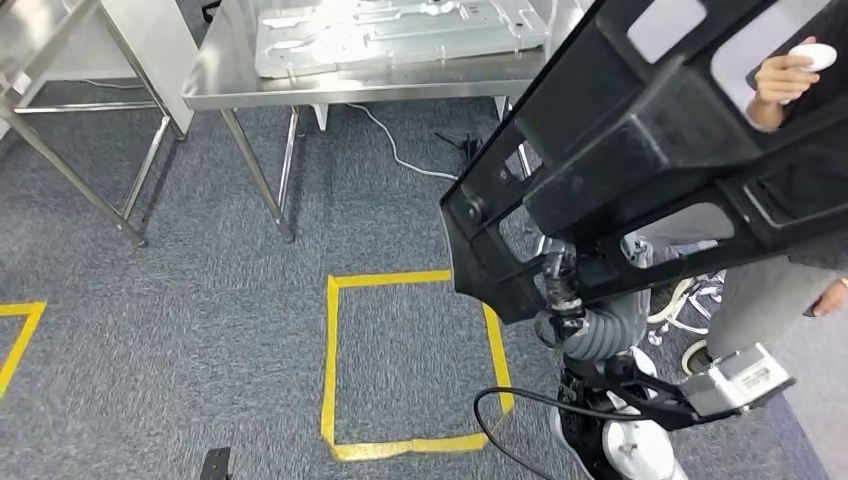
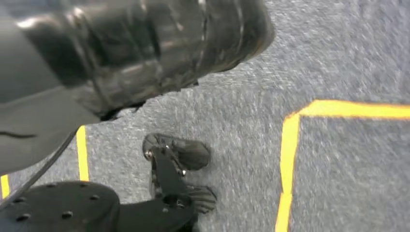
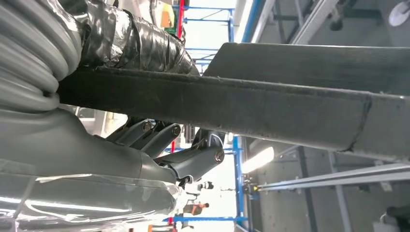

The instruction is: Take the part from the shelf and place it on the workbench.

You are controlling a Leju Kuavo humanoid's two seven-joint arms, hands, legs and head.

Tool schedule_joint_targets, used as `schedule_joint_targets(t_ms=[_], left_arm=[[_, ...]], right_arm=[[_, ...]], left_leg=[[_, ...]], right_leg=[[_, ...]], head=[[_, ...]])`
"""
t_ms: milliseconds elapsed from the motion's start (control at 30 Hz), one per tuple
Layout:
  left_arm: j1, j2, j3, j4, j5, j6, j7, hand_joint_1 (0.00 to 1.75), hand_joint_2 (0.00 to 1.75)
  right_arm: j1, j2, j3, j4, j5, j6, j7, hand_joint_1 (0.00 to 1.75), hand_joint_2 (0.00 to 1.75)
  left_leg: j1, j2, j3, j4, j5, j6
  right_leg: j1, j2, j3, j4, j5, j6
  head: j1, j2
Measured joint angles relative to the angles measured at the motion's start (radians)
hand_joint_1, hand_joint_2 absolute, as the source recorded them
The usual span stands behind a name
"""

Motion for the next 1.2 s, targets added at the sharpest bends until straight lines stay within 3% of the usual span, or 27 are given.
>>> schedule_joint_targets(t_ms=[67,100,133,200,233,300,400,467,533,567,600,667,700,767,800,933,1000,1067,1100,1133,1200], left_arm=[[0.001,0.0,0.0,0.0,0.0,-0.001,0.0,0.0,0.0],[0.003,0.0,0.0,0.0,0.0,-0.001,0.0,0.0,0.0],[0.005,0.0,0.0,0.0,0.0,-0.001,0.0,0.0,0.0],[0.007,0.002,0.0,0.0,0.0,-0.001,0.0,0.0,0.0],[0.006,0.003,-0.001,0.0,0.0,-0.001,0.0,0.0,0.0],[0.004,0.004,-0.002,0.0,0.0,-0.001,0.0,0.0,0.0],[0.005,0.004,-0.002,0.0,0.001,-0.001,0.0,0.0,0.0],[0.006,0.004,-0.002,0.0,0.001,-0.001,0.0,0.0,0.0],[0.004,0.004,-0.002,0.0,0.0,-0.001,0.0,0.0,0.0],[0.004,0.004,-0.003,0.0,0.001,-0.001,0.0,0.0,0.0],[0.004,0.005,-0.003,0.0,0.001,-0.001,0.0,0.0,0.0],[0.005,0.005,-0.003,0.0,0.001,-0.001,0.0,0.0,0.0],[0.006,0.005,-0.003,0.0,0.001,-0.001,0.0,0.0,0.0],[0.004,0.004,-0.003,0.0,0.001,-0.002,0.001,0.0,0.0],[0.002,0.004,-0.003,0.0,0.001,-0.002,0.001,0.0,0.0],[0.0,0.004,-0.004,0.0,0.002,-0.002,0.001,0.0,0.0],[-0.001,0.003,-0.004,0.0,0.001,-0.004,0.001,0.0,0.0],[0.0,0.002,-0.004,0.0,0.001,-0.005,0.001,0.0,0.0],[0.002,0.002,-0.004,0.0,0.001,-0.006,0.002,0.0,0.0],[0.004,0.003,-0.004,0.0,0.002,-0.006,0.002,0.0,0.0],[0.007,0.004,-0.004,0.0,0.004,-0.006,0.001,0.0,0.0]], right_arm=[[0.002,0.0,0.0,0.001,0.0,0.0,0.0,1.75,1.75],[0.004,0.0,0.0,0.001,0.0,-0.001,0.001,1.75,1.75],[0.004,0.0,0.0,0.002,0.0,-0.001,0.001,1.75,1.75],[0.005,0.0,0.0,0.002,0.0,-0.001,0.001,1.75,1.75],[0.004,0.0,0.0,0.002,-0.001,-0.001,0.001,1.75,1.75],[0.004,0.0,-0.001,0.002,-0.002,-0.001,0.001,1.75,1.75],[0.004,0.0,-0.001,0.001,-0.006,-0.002,0.001,1.75,1.75],[0.003,0.0,-0.002,0.001,-0.008,-0.003,0.001,1.75,1.75],[0.005,0.0,-0.002,0.002,-0.01,-0.004,0.0,1.75,1.75],[0.008,0.0,-0.003,0.002,-0.011,-0.004,0.0,1.75,1.75],[0.01,0.0,-0.003,0.004,-0.011,-0.005,0.0,1.75,1.75],[0.012,0.0,-0.003,0.005,-0.012,-0.005,0.0,1.75,1.75],[0.012,0.0,-0.003,0.006,-0.012,-0.005,0.0,1.75,1.75],[0.011,0.0,-0.004,0.007,-0.012,-0.005,0.0,1.75,1.75],[0.011,0.0,-0.004,0.007,-0.012,-0.005,0.0,1.75,1.75],[0.01,-0.001,-0.007,0.007,-0.012,-0.004,0.0,1.75,1.75],[0.008,-0.001,-0.008,0.007,-0.012,-0.003,-0.001,1.75,1.75],[0.008,-0.001,-0.009,0.008,-0.012,-0.003,-0.002,1.75,1.75],[0.01,-0.001,-0.009,0.008,-0.012,-0.002,-0.002,1.75,1.75],[0.011,-0.001,-0.009,0.008,-0.012,-0.002,-0.002,1.75,1.75],[0.012,-0.001,-0.009,0.008,-0.012,-0.002,-0.003,1.75,1.75]], left_leg=[[0.004,0.001,-0.087,0.121,-0.021,-0.006],[0.005,0.001,-0.113,0.14,-0.005,-0.009],[0.007,0.002,-0.117,0.116,0.031,-0.01],[0.009,0.004,-0.079,-0.01,0.122,-0.008],[0.007,0.004,-0.055,-0.072,0.147,-0.005],[0.002,0.004,-0.029,-0.129,0.151,0.005],[0.003,0.003,-0.016,-0.142,0.141,0.023],[0.008,0.003,0.0,-0.153,0.137,0.035],[0.007,0.003,0.012,-0.155,0.127,0.043],[0.006,0.003,0.018,-0.155,0.121,0.044],[0.006,0.002,0.026,-0.155,0.114,0.043],[0.006,0.0,0.049,-0.155,0.098,0.04],[0.006,0.0,0.059,-0.155,0.089,0.038],[0.003,-0.002,0.072,-0.153,0.073,0.028],[0.003,-0.003,0.074,-0.152,0.067,0.022],[0.006,-0.001,0.075,-0.139,0.049,0.0],[0.009,0.002,0.027,-0.042,0.011,-0.008],[0.009,0.002,-0.06,0.095,-0.025,-0.012],[0.009,0.002,-0.092,0.132,-0.022,-0.012],[0.009,0.002,-0.106,0.13,0.002,-0.011],[0.005,0.002,-0.079,0.022,0.093,0.0]], right_leg=[[0.0,-0.001,0.012,0.0,-0.012,-0.003],[0.0,0.0,0.02,0.0,-0.019,-0.003],[-0.001,0.002,0.03,0.001,-0.026,-0.002],[-0.001,0.004,0.05,0.001,-0.043,0.004],[0.0,0.004,0.055,0.002,-0.052,0.009],[0.002,0.004,0.058,0.0,-0.064,0.021],[0.002,0.003,0.064,0.0,-0.074,0.037],[0.001,0.003,0.034,0.069,-0.105,0.046],[-0.002,0.003,-0.047,0.206,-0.154,0.052],[-0.003,0.003,-0.09,0.264,-0.165,0.054],[-0.005,0.003,-0.118,0.292,-0.156,0.055],[-0.009,0.003,-0.12,0.237,-0.081,0.055],[-0.01,0.003,-0.099,0.167,-0.031,0.053],[-0.007,0.003,-0.058,0.056,0.021,0.046],[-0.005,0.004,-0.047,0.028,0.026,0.042],[-0.003,0.007,-0.032,0.013,0.012,0.018],[-0.004,0.005,-0.015,0.007,0.004,0.005],[-0.001,0.003,-0.003,0.007,-0.008,-0.002],[0.001,0.004,0.005,0.007,-0.015,-0.004],[0.002,0.005,0.015,0.007,-0.023,-0.004],[0.004,0.007,0.038,0.006,-0.039,-0.003]], head=[[-0.001,0.0],[-0.001,0.0],[-0.001,0.0],[-0.001,0.0],[-0.001,0.0],[0.0,0.0],[0.003,0.0],[0.006,0.0],[0.008,0.0],[0.008,0.0],[0.008,0.0],[0.009,0.0],[0.009,0.0],[0.009,0.0],[0.008,0.0],[0.006,0.0],[0.005,0.0],[0.004,0.0],[0.005,0.0],[0.004,0.0],[0.005,0.0]])
